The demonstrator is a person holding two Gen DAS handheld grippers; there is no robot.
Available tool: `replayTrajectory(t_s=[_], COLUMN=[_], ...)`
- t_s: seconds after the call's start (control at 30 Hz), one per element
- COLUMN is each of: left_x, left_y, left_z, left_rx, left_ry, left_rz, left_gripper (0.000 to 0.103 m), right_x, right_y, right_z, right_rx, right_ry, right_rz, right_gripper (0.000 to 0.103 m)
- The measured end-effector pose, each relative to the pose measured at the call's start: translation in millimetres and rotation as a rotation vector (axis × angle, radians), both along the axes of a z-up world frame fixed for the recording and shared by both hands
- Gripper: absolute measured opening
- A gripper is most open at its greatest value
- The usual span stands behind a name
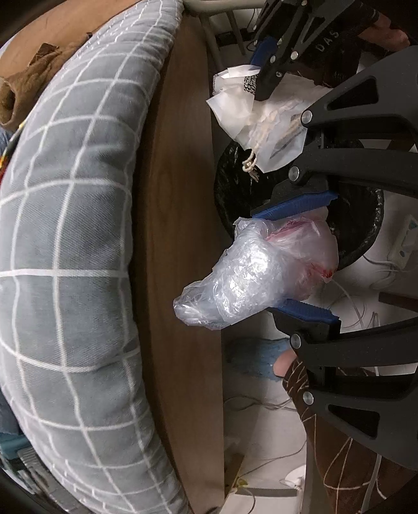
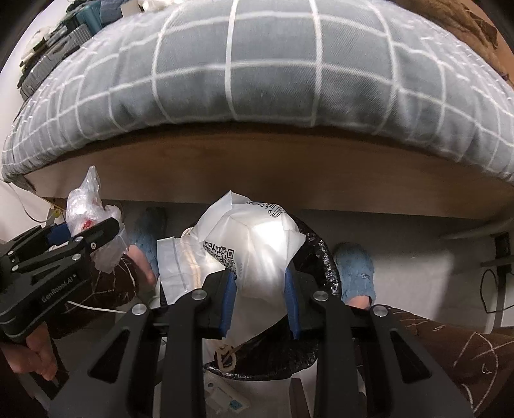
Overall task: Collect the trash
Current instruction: 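Open the right tool to drop the tagged bag while the left tool drops its bag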
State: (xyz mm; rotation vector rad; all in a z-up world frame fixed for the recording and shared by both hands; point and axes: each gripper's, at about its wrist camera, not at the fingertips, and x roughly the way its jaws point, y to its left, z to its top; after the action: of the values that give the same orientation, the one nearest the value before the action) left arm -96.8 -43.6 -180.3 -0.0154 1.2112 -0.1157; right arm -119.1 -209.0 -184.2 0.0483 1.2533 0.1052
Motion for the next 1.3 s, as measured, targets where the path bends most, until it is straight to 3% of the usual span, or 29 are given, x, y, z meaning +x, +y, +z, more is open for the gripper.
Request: replayTrajectory(t_s=[0.27,0.33,0.4,0.57,0.8,0.9,1.3], left_x=[4.1,4.9,4.5,7.0,4.5,2.7,-2.2], left_y=[6.6,6.5,5.4,-7.7,-34.9,-46.9,-79.1], left_z=[-10.1,-11.6,-14.6,-10.8,-4.7,-1.5,0.2], left_rx=[0.0,0.004,0.008,0.005,-0.012,-0.016,-0.012], left_ry=[0.026,0.033,0.044,0.04,0.028,0.025,0.016], left_rz=[0.003,0.004,0.004,-0.018,-0.069,-0.086,-0.14], left_gripper=[0.047,0.047,0.047,0.047,0.047,0.047,0.047], right_x=[10.6,11.1,7.7,4.1,-3.1,-4.3,-6.9], right_y=[10.9,12.6,11.5,-2.7,-39.2,-51.6,-85.5], right_z=[-18.4,-20.8,-20.0,-10.5,4.0,12.6,25.6], right_rx=[-0.026,-0.033,-0.047,-0.076,-0.101,-0.112,-0.131], right_ry=[0.059,0.068,0.06,0.009,-0.04,-0.055,-0.078], right_rz=[0.007,0.01,0.01,-0.012,-0.082,-0.113,-0.186], right_gripper=[0.03,0.037,0.051,0.069,0.088,0.093,0.095])
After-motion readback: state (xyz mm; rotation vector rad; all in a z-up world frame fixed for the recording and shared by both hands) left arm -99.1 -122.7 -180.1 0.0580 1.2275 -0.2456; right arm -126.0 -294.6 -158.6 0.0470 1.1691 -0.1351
